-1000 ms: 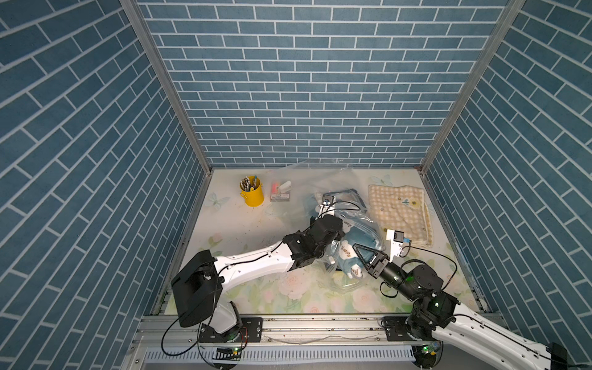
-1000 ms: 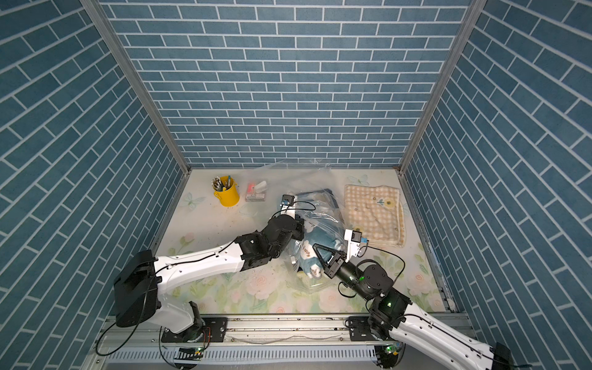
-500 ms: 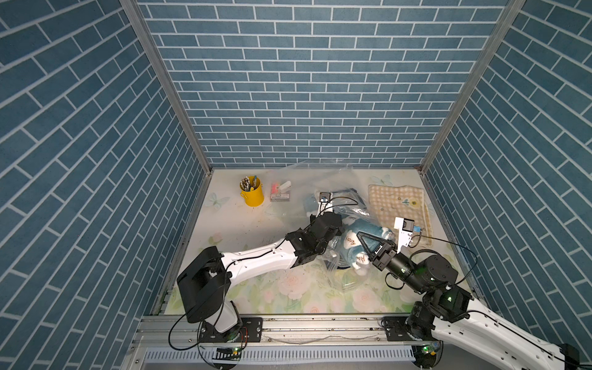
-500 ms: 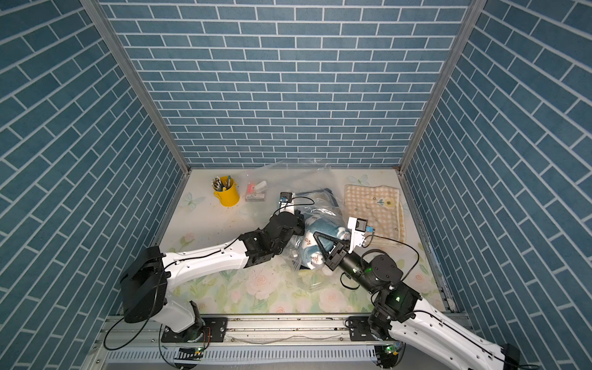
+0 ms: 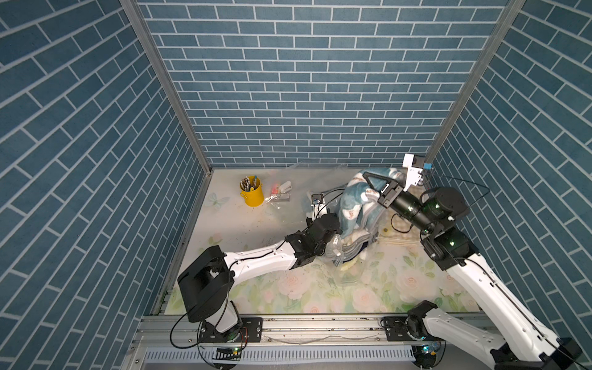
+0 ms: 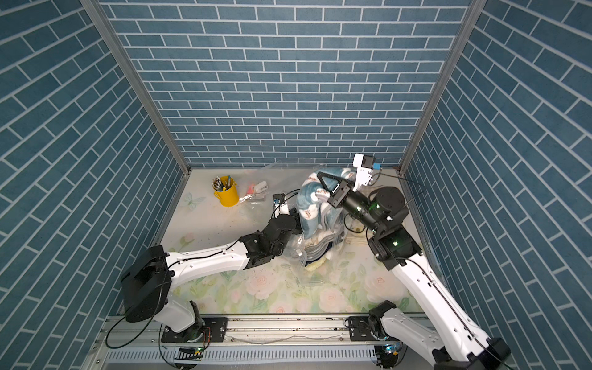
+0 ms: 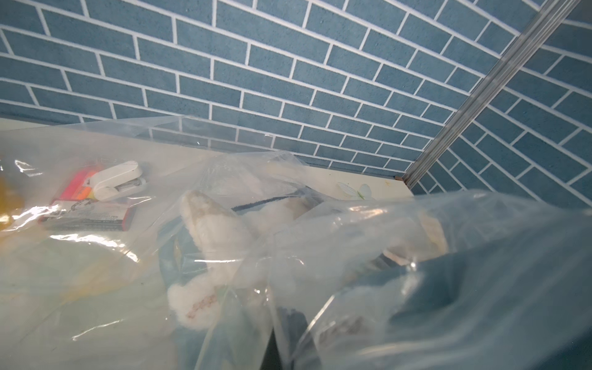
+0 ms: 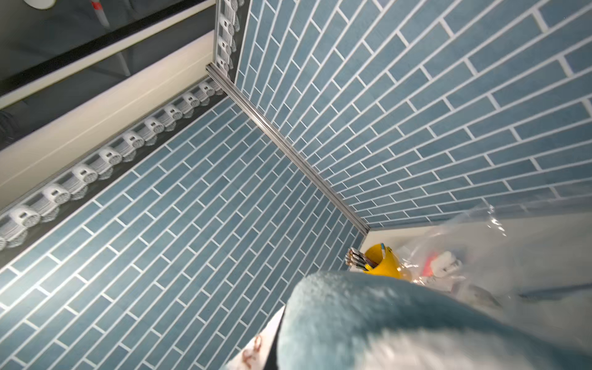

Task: Take the blanket out of the vacuum bag
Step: Take out the blanket from the vacuum bag, then place the blanket at the center of the board.

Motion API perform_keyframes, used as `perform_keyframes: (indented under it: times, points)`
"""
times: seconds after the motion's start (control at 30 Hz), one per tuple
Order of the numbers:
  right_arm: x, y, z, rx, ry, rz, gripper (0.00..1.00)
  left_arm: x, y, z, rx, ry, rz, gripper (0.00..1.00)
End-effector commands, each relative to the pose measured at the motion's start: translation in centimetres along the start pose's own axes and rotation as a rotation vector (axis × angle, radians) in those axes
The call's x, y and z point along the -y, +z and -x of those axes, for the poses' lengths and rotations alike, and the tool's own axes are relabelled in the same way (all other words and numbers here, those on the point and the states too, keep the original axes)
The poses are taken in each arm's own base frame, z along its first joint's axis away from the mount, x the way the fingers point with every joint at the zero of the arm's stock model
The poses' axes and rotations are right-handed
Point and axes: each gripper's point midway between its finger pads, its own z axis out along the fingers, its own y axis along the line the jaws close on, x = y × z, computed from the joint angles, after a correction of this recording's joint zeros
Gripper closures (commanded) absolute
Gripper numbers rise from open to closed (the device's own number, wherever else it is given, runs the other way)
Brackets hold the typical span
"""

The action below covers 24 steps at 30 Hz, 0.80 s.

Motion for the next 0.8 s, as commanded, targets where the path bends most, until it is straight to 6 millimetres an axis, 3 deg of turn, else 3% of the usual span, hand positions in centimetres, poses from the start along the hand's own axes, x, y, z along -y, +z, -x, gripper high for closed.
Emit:
perform_keyframes:
  times: [0.0,0.13,0.27,0.4,0.53,0.67,0.77]
  points:
    - [-11.7,-2.4,7.0,0.161,-0.167,0.391,1.00,-3.4,0.9,-2.9,-0.046,0.048,0.119,1.00]
    - [-14.3,-3.0,9.6,0.195,-0.203,0.449,1.00,-4.5,1.6,-3.4,-0.053,0.038,0.150,1.00]
    - [-13.4,-2.7,12.2,0.210,-0.256,0.354,1.00,-5.3,1.8,-4.1,-0.063,0.040,0.163,1.00]
    - [-8.4,-2.5,13.7,0.186,-0.218,0.296,1.00,-6.3,1.3,-4.8,-0.073,0.039,0.171,1.00]
    - [-1.7,-3.0,14.7,0.165,-0.117,0.267,1.00,-7.3,0.4,-4.9,-0.072,0.033,0.171,1.00]
    - [5.1,-5.3,14.3,0.173,-0.005,0.196,1.00,-7.8,-0.4,-4.6,-0.068,0.039,0.168,1.00]
    - [9.1,-7.8,13.2,0.190,0.042,0.111,1.00,-8.0,-0.9,-3.9,-0.057,0.043,0.162,1.00]
